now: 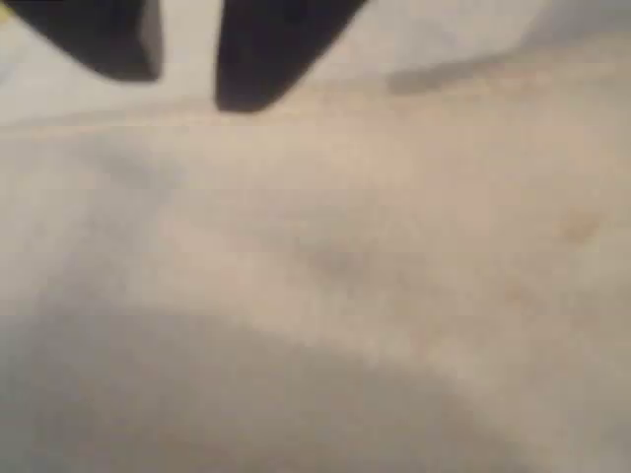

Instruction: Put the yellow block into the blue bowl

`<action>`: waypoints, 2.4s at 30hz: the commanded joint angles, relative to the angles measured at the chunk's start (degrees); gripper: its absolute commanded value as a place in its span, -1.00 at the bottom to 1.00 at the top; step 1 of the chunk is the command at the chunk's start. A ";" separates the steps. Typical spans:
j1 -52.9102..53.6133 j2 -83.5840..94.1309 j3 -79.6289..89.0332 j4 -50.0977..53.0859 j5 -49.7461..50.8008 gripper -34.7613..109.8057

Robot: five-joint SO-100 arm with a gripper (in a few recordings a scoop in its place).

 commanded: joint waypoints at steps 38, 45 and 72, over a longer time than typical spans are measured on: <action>-0.44 -2.20 -19.69 -0.70 -0.09 -0.51; -0.26 -29.62 -40.17 0.44 -0.18 -0.51; 15.38 -89.03 -109.51 17.14 -70.75 -0.51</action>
